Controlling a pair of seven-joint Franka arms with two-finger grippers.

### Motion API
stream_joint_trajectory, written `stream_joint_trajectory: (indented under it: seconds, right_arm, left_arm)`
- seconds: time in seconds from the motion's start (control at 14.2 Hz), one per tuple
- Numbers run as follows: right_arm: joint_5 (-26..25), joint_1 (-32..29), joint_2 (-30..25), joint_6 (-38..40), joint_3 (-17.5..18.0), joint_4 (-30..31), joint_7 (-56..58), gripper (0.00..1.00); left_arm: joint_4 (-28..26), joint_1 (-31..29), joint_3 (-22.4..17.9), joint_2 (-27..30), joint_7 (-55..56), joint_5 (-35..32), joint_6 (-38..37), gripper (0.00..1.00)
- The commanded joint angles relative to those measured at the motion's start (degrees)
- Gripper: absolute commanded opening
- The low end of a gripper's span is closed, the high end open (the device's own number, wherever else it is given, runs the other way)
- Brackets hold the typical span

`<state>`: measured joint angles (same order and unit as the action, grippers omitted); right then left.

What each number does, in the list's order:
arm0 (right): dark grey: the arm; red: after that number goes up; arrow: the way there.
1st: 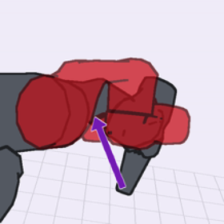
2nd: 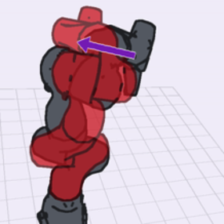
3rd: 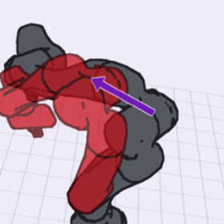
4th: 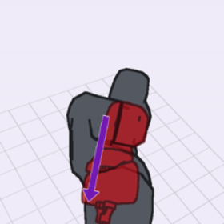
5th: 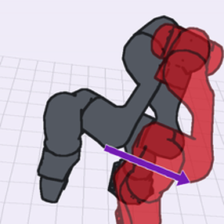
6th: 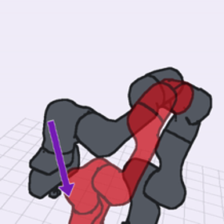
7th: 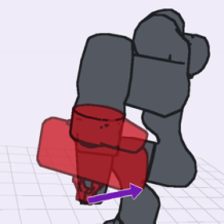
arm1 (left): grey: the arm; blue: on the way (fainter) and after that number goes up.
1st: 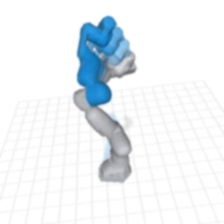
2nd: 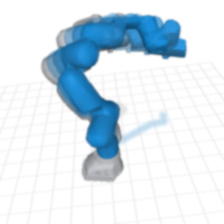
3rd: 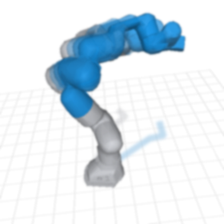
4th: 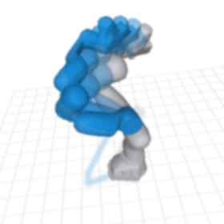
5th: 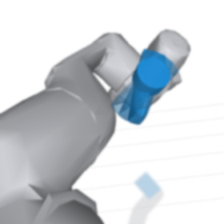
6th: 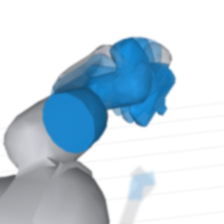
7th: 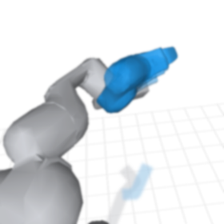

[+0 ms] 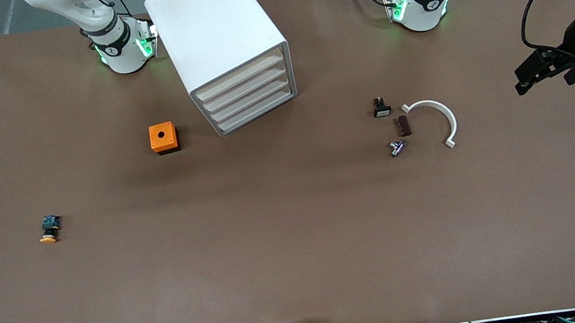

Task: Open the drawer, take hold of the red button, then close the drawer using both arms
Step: 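Reach the left gripper toward the front of the white cabinet drawer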

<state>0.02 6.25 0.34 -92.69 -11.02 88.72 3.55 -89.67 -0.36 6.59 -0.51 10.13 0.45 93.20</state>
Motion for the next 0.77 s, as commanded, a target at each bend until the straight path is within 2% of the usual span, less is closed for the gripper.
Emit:
stream_joint_trajectory:
  seconds: [0.0,0.35,0.7]
  right_arm:
    - [0.7,0.2,0.5,0.3,-0.2,-1.2,-0.1,1.0]
    - [0.6,0.1,0.7,0.3,-0.3,-1.2,-0.2,1.0]
    - [0.6,0.2,0.9,0.3,-0.2,-1.2,-0.2,1.0]
  left_arm:
    - [0.9,0.4,2.5,-0.4,1.5,-0.5,-2.2,1.0]
    - [0.7,0.9,6.4,-2.0,3.6,0.4,-6.8,1.0]
    - [0.4,1.1,13.3,-6.0,3.2,0.5,-10.6,1.0]
